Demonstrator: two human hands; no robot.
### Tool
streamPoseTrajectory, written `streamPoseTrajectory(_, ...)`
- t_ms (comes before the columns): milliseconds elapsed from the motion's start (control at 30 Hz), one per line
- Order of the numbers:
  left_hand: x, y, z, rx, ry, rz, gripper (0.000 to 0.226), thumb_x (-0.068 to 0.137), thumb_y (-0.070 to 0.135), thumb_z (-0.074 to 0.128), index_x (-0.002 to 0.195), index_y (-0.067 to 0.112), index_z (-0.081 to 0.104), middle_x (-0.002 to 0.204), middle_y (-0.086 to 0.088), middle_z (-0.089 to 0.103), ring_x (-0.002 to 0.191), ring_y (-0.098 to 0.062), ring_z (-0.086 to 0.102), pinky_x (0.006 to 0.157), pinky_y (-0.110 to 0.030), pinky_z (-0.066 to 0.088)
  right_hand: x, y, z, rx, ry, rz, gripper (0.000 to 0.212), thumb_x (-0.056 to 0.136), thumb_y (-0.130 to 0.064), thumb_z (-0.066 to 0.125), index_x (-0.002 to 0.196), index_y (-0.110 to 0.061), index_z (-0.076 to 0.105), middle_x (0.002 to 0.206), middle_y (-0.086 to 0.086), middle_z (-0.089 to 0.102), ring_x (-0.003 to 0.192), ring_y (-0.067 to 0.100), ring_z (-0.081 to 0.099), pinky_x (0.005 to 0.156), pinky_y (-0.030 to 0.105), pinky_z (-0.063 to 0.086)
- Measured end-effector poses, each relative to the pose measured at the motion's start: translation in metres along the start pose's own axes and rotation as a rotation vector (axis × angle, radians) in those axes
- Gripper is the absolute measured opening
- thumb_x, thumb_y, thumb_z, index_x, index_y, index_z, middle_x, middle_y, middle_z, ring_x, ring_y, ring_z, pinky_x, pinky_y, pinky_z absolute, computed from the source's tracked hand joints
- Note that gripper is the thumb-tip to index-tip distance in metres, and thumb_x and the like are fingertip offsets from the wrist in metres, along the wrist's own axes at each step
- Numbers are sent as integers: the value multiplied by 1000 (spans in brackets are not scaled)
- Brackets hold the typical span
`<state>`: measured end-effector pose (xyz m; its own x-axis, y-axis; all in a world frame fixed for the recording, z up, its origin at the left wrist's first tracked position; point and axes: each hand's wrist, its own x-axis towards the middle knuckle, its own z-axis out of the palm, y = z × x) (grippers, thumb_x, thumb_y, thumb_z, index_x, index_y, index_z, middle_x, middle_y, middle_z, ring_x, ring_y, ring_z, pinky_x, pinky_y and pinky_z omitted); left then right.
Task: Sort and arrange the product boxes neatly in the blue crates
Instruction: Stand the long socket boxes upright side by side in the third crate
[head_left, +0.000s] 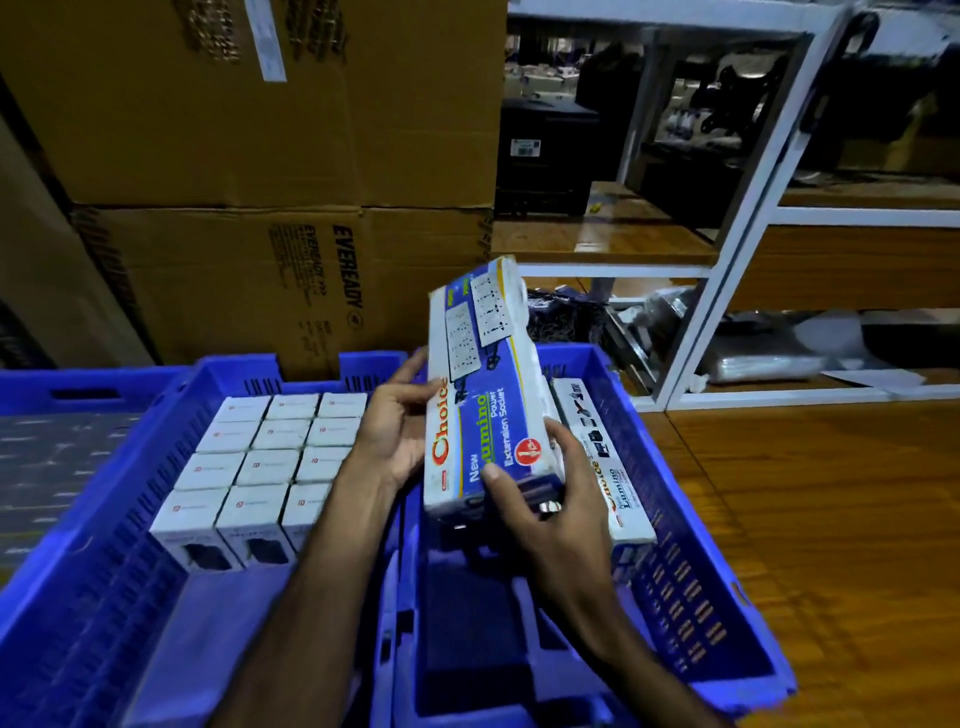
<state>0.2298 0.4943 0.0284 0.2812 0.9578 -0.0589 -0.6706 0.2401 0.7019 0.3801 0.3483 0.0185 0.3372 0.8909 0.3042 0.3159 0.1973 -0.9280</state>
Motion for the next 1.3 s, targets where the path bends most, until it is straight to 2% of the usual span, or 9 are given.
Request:
streamPoseTrajectory(133,5,-23,10,85,122,-103,44,83,15,66,126,6,65,116,-20,72,94,-30,68,90,-44,57,-7,-6,4,-566,36,-196,78,75,-65,65,144,-39,41,117,-6,46,99,20,60,71,39,55)
streamPoseTrajectory(200,5,-30,12,254,212,-146,47,94,33,63,130,3,66,116,-19,71,97,-30,66,89,-43,55,-10,-2,3,-630,13,-197,79,75,-67,62,145,-38,40,115,-4,45,97,25,61,65,43,55)
streamPoseTrajectory(300,2,-35,17,487,243,-155,46,99,56,54,101,16,77,91,-5,77,88,-23,68,81,-39,53,-11,7,1,-687,-26,-198,80,74,-68,64,144,-38,39,113,-4,44,96,24,60,65,42,54)
streamPoseTrajectory(467,-3,-42,21,540,158,-154,57,98,65,49,97,17,79,85,-4,78,62,-14,69,44,-18,46,-10,19,-3,-763,-98,-187,79,74,-66,67,142,-38,39,109,-6,41,96,23,59,65,40,54)
streamPoseTrajectory(633,-2,-50,15,668,160,-254,47,89,64,61,91,21,79,90,-4,77,81,-19,68,78,-37,47,-7,25,-3,-820,-219,-139,86,77,-59,69,148,-39,25,117,-4,33,107,27,57,69,44,56)
streamPoseTrajectory(800,-1,-63,5,721,169,-348,44,89,56,63,105,18,78,90,-4,79,74,-19,70,65,-29,48,1,31,2,-876,-373,-58,98,81,-55,65,156,-39,5,129,4,26,118,34,51,82,45,52)
streamPoseTrajectory(1033,6,-76,-4,826,90,-308,26,96,28,61,119,34,71,96,7,79,71,-11,69,64,-26,51,24,58,19,-1176,-481,-91,104,81,-56,71,159,-20,11,140,12,30,126,33,41,90,45,51)
streamPoseTrajectory(1233,17,-92,-20,1270,50,-227,44,82,40,65,126,44,68,128,9,74,117,-19,68,108,-40,50,30,90,17,-1324,-451,-180,116,25,-61,93,125,-8,67,106,13,60,89,30,59,57,41,51)
streamPoseTrajectory(1300,18,-93,-22,1382,30,-249,43,92,40,65,135,41,65,138,6,68,127,-22,63,109,-36,48,33,96,21,-1338,-480,-251,85,46,-52,89,116,-8,71,108,13,62,89,31,58,60,41,51)
